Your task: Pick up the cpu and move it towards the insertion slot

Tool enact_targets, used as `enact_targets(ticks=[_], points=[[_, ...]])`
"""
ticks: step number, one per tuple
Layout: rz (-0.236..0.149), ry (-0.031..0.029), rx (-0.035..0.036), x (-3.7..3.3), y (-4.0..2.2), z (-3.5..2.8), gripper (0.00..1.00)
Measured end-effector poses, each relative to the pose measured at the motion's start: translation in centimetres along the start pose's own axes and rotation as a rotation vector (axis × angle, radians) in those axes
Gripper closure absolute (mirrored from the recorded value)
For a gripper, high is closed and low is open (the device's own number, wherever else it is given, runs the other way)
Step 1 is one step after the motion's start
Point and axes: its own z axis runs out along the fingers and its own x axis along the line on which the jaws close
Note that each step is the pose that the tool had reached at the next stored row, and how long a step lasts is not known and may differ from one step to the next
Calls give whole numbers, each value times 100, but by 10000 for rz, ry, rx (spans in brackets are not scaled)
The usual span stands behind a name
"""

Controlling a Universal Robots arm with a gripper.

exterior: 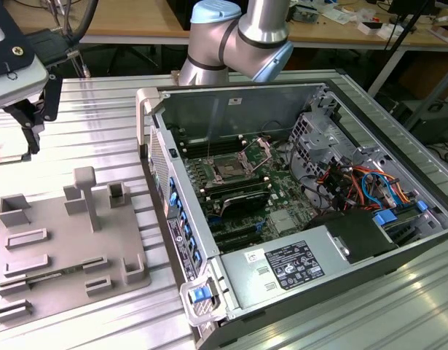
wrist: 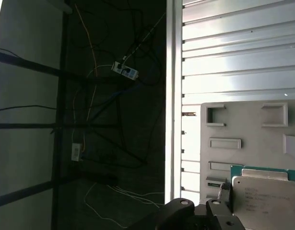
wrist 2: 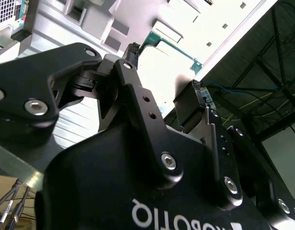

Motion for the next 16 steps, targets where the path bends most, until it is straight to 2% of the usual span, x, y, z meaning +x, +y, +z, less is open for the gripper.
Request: enact_targets(ticks=[16], points=[[1, 1, 1, -102, -4, -2, 45]])
